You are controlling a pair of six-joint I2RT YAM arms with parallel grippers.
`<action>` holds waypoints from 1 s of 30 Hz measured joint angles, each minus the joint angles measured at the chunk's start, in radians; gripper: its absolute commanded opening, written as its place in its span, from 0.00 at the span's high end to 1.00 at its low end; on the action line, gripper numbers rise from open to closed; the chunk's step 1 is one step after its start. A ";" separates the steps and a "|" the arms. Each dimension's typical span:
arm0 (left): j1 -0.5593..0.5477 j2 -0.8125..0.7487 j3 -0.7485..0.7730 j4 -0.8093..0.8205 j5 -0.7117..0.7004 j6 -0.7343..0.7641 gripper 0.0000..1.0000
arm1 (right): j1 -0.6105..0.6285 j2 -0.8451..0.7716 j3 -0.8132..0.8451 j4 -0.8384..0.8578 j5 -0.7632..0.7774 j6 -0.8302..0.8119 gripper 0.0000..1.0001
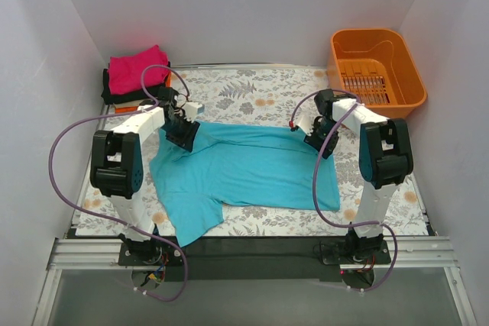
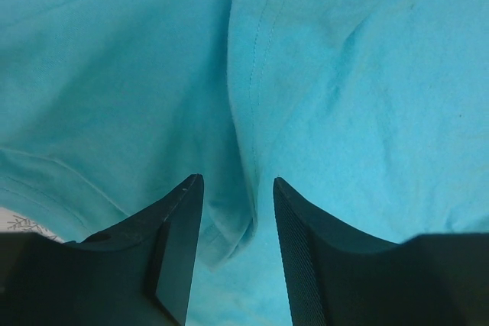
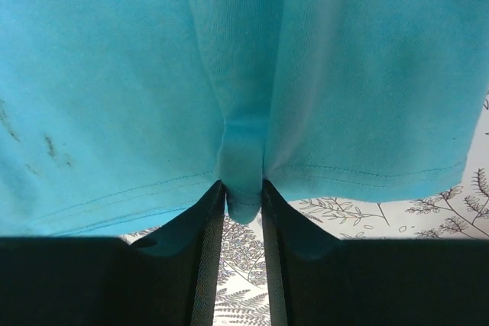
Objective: Fold and stack the t-shirts
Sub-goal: Fold the tshirt
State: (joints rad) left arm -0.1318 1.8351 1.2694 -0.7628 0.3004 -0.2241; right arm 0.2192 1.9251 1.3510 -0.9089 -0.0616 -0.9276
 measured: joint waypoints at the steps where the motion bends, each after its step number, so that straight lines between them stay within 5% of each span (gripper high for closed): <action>1: -0.002 0.004 0.009 0.000 0.002 -0.001 0.61 | 0.000 0.000 -0.001 0.001 0.000 -0.001 0.71; 9: -0.010 0.056 0.077 0.012 0.019 -0.021 0.63 | 0.004 -0.002 -0.006 0.000 -0.003 -0.008 0.61; 23: -0.019 0.060 0.080 0.016 0.025 -0.045 0.63 | 0.024 0.000 0.014 -0.009 -0.012 0.012 0.76; 27: -0.021 0.060 0.080 0.015 0.026 -0.046 0.74 | 0.024 0.003 0.014 -0.008 -0.002 0.010 0.86; 30: -0.021 0.060 0.080 0.014 0.030 -0.037 0.66 | 0.024 0.004 0.014 -0.008 0.006 0.011 0.89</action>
State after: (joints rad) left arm -0.1532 1.8946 1.3491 -0.7490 0.3302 -0.2607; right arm 0.2428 1.9293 1.3655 -0.9165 -0.0551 -0.9161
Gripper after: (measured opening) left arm 0.292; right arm 0.130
